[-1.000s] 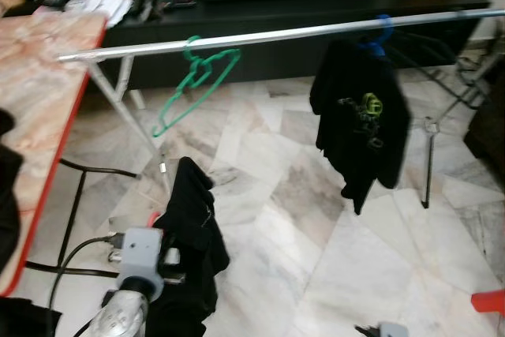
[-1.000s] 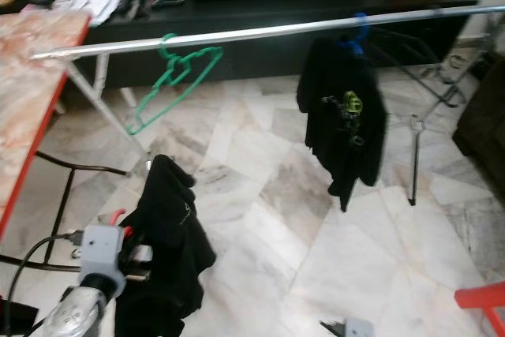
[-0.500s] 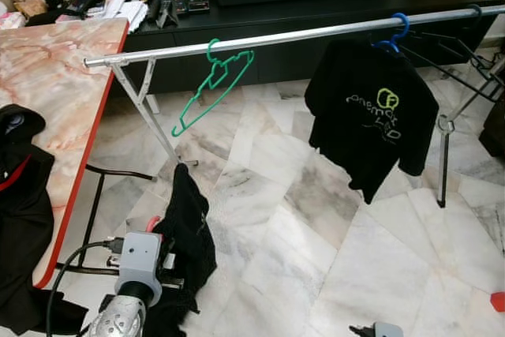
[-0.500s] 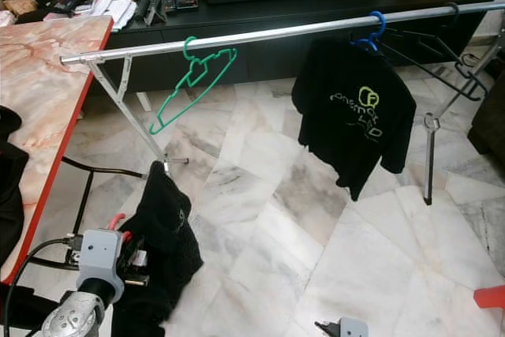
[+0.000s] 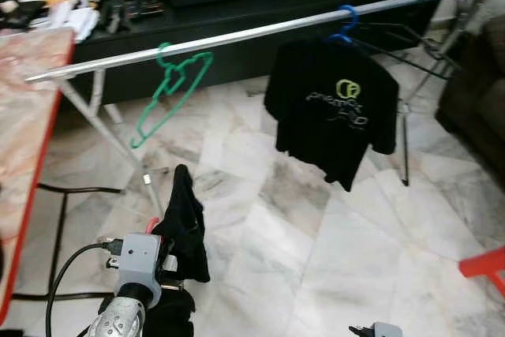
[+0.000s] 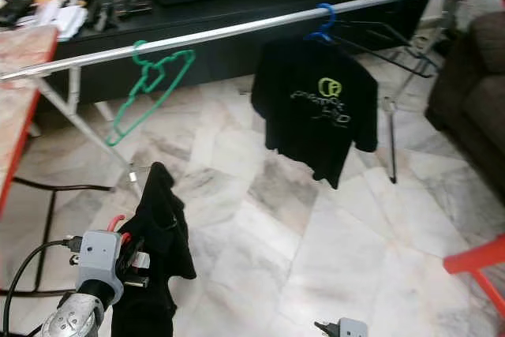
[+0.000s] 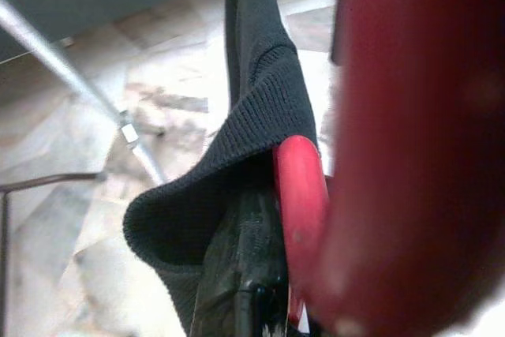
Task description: Hang hanger
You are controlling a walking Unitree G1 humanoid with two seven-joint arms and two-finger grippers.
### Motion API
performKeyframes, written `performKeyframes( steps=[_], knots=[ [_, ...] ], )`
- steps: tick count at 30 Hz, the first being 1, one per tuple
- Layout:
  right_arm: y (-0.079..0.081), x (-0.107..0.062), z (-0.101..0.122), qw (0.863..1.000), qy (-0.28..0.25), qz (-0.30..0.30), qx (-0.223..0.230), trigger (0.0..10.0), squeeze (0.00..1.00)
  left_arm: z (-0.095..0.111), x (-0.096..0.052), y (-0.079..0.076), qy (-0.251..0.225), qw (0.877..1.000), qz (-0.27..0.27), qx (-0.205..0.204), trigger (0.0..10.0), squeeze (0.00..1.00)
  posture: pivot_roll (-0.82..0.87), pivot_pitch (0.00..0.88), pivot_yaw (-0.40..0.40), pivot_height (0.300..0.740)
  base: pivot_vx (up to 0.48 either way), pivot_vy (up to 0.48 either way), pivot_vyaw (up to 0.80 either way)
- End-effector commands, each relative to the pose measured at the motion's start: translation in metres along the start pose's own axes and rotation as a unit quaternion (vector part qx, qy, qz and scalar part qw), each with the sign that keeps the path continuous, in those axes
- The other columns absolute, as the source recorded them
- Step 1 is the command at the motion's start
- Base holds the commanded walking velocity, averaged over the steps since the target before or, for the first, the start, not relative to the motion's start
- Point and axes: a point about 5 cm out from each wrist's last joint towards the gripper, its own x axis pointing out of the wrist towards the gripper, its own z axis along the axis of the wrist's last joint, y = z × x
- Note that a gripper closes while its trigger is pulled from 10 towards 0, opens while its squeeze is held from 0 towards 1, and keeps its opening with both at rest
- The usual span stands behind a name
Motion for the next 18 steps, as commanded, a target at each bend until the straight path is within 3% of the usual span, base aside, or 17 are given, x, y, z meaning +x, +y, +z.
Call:
performKeyframes(
  steps=[1, 4, 18],
  knots=[
    [0.0000, -0.0024, -0.0112, 1.000, 0.018, -0.001, 0.003, 10.0, 0.00, 0.0065, -0.0024, 0.0013, -0.019, 1.000, -0.001, -0.004, 10.0, 0.00, 0.03, 0.202, 0.057, 0.740, -0.270, 0.000, -0.80],
    [0.0002, -0.0024, -0.0107, 1.000, 0.012, -0.004, 0.007, 10.0, 0.00, 0.0065, -0.0025, 0.0017, -0.019, 1.000, -0.002, -0.004, 10.0, 0.00, 0.03, 0.202, 0.059, 0.740, -0.270, 0.000, -0.54],
    [0.0002, -0.0024, -0.0101, 1.000, 0.010, -0.004, 0.009, 10.0, 0.00, 0.0080, -0.0024, 0.0016, -0.022, 1.000, -0.004, -0.005, 10.0, 0.00, 0.03, 0.202, 0.060, 0.740, -0.290, 0.000, 0.00]
  ],
)
